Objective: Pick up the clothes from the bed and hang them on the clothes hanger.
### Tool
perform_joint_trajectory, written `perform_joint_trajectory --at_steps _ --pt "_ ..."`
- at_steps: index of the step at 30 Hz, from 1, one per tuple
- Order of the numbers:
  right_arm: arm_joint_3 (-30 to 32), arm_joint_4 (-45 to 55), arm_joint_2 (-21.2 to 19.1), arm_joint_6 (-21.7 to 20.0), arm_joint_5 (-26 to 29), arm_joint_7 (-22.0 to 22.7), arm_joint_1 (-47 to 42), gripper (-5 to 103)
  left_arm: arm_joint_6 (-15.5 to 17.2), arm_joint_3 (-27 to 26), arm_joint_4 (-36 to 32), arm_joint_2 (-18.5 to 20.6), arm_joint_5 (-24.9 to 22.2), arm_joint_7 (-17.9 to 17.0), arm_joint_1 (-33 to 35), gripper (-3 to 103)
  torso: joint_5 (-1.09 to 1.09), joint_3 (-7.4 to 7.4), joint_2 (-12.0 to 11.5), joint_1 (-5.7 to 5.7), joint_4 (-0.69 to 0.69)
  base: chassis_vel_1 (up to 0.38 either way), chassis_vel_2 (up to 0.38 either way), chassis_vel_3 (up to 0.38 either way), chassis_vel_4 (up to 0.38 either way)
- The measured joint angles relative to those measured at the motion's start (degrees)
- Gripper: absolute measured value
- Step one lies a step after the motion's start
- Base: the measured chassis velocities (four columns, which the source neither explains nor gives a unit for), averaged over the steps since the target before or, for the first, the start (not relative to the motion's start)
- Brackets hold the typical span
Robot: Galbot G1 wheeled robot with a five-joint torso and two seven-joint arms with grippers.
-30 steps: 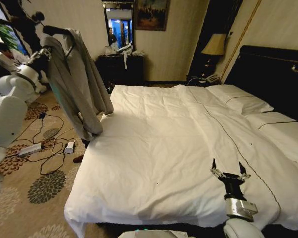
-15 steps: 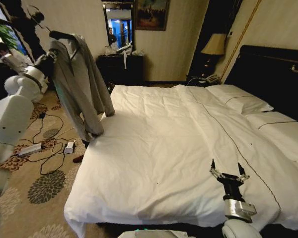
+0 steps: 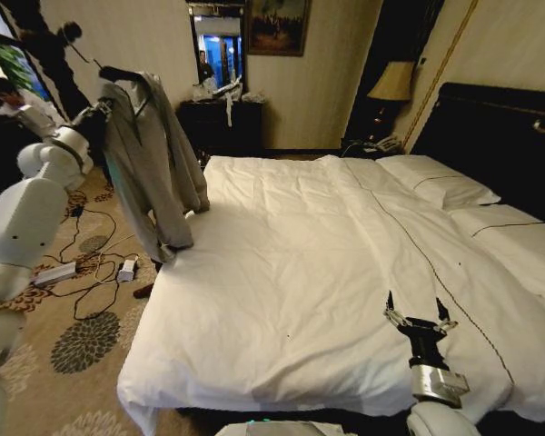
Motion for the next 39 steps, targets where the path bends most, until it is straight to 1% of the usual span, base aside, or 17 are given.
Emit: perform_joint_trajectory --at_steps 2,4,5,7,8,10,11,13,17,18,19,20,22,23,26,33,39 --pt "0.0 0.0 0.0 0.0 0.0 0.0 0.0 100 0.2 -0.2 -0.3 0.1 0.1 -0.1 0.2 14 0.00 0.00 0.0 0.00 0.00 0.000 0.000 0.000 0.000" --pt "0.0 0.1 -0.1 0.0 0.0 0.1 0.0 100 0.7 -0.7 -0.8 0.2 0.2 -0.4 0.6 21 0.00 0.00 0.0 0.00 0.01 0.000 0.000 0.000 0.000" --pt "0.0 0.1 -0.1 0.0 0.0 0.1 0.0 100 0.9 -0.9 -1.0 0.3 0.3 -0.6 0.7 21 -0.02 0.00 0.0 0.00 0.01 0.000 0.000 0.000 0.000" --pt "0.0 0.1 -0.3 0.0 0.0 0.2 0.1 100 1.0 -1.2 -1.6 0.6 0.3 -0.9 1.1 32 -0.01 0.00 0.0 0.00 0.00 0.000 0.000 0.000 0.000" --pt "0.0 0.1 -0.3 0.0 0.0 0.2 0.1 100 1.0 -1.2 -1.6 0.6 0.3 -0.9 1.1 32 -0.01 0.00 0.0 0.00 0.00 0.000 0.000 0.000 0.000" --pt "0.0 0.0 -0.3 -0.1 0.1 0.3 0.2 100 1.2 -1.5 -2.3 0.9 0.3 -1.2 1.5 43 -0.01 0.00 0.0 0.00 0.01 0.000 0.000 0.000 0.000" --pt "-0.1 0.0 -0.3 -0.1 0.1 0.3 0.2 100 1.3 -1.6 -2.6 1.1 0.3 -1.3 1.6 43 -0.01 0.00 0.0 0.00 0.01 0.000 0.000 0.000 0.000" --pt "-0.1 -0.1 -0.3 -0.1 0.1 0.3 0.2 100 1.3 -1.7 -2.7 1.1 0.3 -1.5 1.7 48 -0.01 0.00 0.0 0.00 0.01 0.000 0.000 0.000 0.000" --pt "-0.3 -0.1 -0.3 -0.2 0.0 0.4 0.2 100 1.4 -1.8 -3.3 1.4 0.3 -1.8 1.8 70 -0.01 0.00 0.0 0.00 0.00 0.000 0.000 0.000 0.000" --pt "-0.3 -0.1 -0.3 -0.2 0.0 0.4 0.2 100 1.4 -1.8 -3.3 1.4 0.3 -1.8 1.8 70 -0.01 0.00 0.0 0.00 0.00 0.000 0.000 0.000 0.000" --pt "-0.4 -0.1 -0.2 -0.2 0.0 0.4 0.2 100 1.4 -1.8 -3.4 1.4 0.2 -1.8 1.8 76 -0.01 0.00 0.0 0.00 0.00 0.000 0.000 0.000 0.000" --pt "-0.4 -0.1 -0.2 -0.2 0.0 0.4 0.2 100 1.4 -1.8 -3.5 1.4 0.2 -1.9 1.8 76 -0.01 0.00 0.0 0.00 0.00 0.000 0.000 0.000 0.000" --pt "-0.4 -0.1 -0.1 -0.2 0.0 0.4 0.2 100 1.5 -1.9 -3.9 1.6 0.2 -2.1 2.0 86 -0.01 0.00 0.0 0.00 0.00 0.000 0.000 0.000 0.000" --pt "-0.4 -0.1 -0.1 -0.2 0.0 0.4 0.2 100 1.5 -1.9 -3.9 1.6 0.2 -2.1 2.0 86 -0.01 0.00 0.0 0.00 0.00 0.000 0.000 0.000 0.000" --pt "-0.5 -0.1 0.0 -0.2 -0.1 0.5 0.2 100 1.5 -2.3 -4.6 2.0 0.2 -2.6 2.6 98 -0.01 0.00 0.0 0.00 0.00 0.000 0.000 0.000 0.000" --pt "-1.1 -0.1 0.1 -0.3 -0.4 0.6 0.2 100 1.5 -3.3 -7.3 3.5 0.2 -3.4 5.0 100 -0.01 0.00 0.0 0.00 0.01 0.000 0.000 0.000 0.000" --pt "-1.4 -0.2 0.1 -0.3 -0.6 0.6 0.3 100 1.5 -4.6 -12.0 5.4 0.2 -4.1 6.9 100 -0.01 0.00 0.0 0.00 0.01 0.000 0.000 0.000 0.000"
